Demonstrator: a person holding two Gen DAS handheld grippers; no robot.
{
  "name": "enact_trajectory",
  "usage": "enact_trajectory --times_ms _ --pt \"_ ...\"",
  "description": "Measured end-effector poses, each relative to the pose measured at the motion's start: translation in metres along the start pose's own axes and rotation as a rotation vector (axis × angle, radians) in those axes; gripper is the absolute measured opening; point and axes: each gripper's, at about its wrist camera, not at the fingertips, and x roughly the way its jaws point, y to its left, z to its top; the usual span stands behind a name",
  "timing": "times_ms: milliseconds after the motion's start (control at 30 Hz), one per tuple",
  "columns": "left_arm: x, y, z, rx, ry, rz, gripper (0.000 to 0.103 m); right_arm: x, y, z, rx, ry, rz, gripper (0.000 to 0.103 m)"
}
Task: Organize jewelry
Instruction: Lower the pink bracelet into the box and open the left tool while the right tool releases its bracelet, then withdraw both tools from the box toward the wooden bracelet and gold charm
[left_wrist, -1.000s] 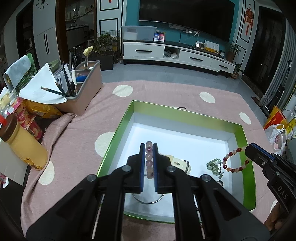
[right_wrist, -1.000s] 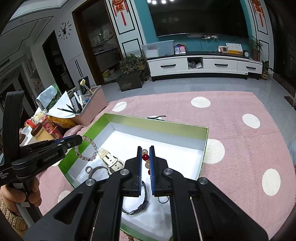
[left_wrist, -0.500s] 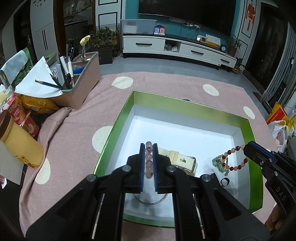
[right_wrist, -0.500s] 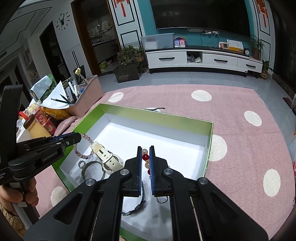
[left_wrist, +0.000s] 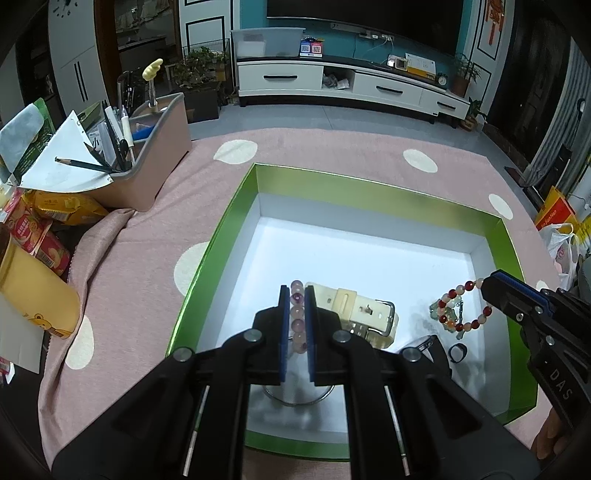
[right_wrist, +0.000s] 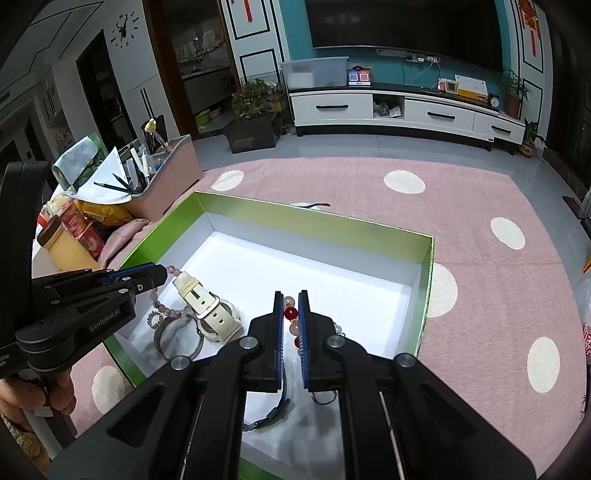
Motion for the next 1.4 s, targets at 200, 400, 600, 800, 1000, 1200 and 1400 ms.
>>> enact_trajectory --times_ms 200,400,600,800,1000,1200,1400 --pt "0.005 -0.002 -0.001 0.005 0.013 0.007 0.007 0.003 0.001 -0.001 -0.002 0.010 -0.004 0.007" --pt "0.009 -0.003 -0.002 0.016 0.021 0.012 0.007 0.004 0.001 -0.001 -0.010 0.015 -0.013 0.007" --pt "0.013 -0.002 -0.002 0.017 0.034 0.019 0.007 0.007 0.004 -0.001 -0.024 0.025 -0.024 0.007" --pt "0.014 -0.002 -0.001 0.022 0.039 0.019 0.008 0.010 0.003 -0.001 -0.018 0.034 -0.030 0.007" --pt "0.013 -0.001 -0.001 0.016 0.036 0.019 0.008 0.009 0.003 -0.001 -0.016 0.035 -0.037 0.007" --pt "0.009 -0.001 0.001 0.014 0.026 0.022 0.021 0.006 0.001 -0.001 -0.008 0.027 -0.044 0.010" --pt "-0.002 -0.003 0.003 0.012 -0.002 0.022 0.048 -0.005 -0.004 0.000 0.018 -0.002 -0.052 0.037"
